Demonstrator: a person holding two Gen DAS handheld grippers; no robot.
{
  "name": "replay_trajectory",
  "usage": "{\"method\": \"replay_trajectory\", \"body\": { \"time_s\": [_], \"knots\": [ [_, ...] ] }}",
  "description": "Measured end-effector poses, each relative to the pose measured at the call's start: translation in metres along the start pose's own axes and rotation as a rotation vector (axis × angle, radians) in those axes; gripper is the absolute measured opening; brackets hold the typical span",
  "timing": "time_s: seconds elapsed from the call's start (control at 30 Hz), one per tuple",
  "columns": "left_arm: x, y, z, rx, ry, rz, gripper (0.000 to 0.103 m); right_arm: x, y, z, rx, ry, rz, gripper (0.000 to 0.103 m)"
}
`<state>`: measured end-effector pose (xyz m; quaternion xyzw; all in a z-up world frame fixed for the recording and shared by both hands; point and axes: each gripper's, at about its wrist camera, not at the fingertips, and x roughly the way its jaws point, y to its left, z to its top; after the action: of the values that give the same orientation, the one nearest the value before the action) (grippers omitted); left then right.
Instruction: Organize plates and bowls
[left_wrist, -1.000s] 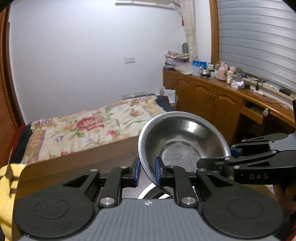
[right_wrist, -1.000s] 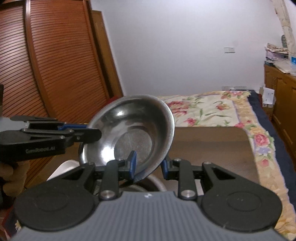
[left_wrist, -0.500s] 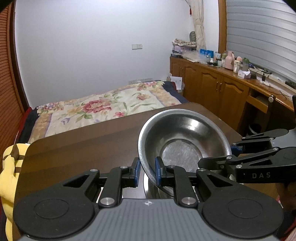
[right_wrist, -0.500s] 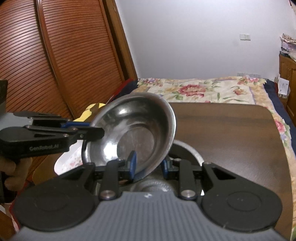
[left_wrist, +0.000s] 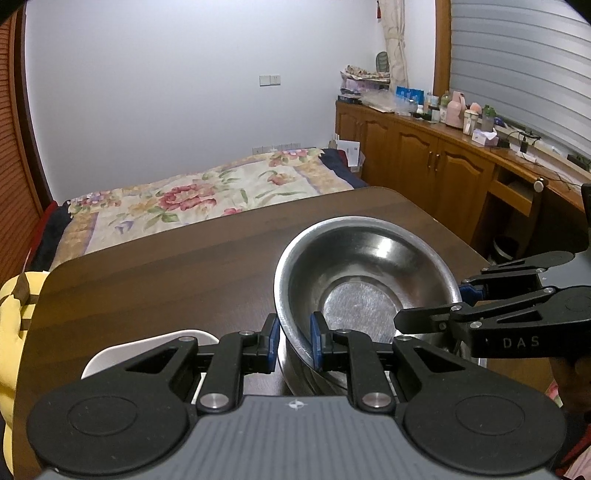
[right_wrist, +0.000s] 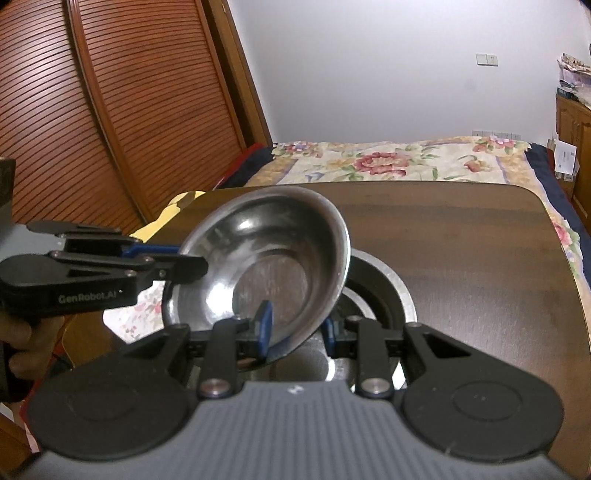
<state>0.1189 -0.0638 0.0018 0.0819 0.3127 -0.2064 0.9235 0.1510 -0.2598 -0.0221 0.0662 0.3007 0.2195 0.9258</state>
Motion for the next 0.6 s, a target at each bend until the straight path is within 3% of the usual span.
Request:
{"method": "replay_trajectory", "body": {
  "time_s": [0.6],
  "knots": [
    [0.023,-0.015,-0.011,0.077,0.051,0.012,0.021,0.008,-0.003,-0.009,-0.048,0.042,-0.068,0.03]
  ]
}}
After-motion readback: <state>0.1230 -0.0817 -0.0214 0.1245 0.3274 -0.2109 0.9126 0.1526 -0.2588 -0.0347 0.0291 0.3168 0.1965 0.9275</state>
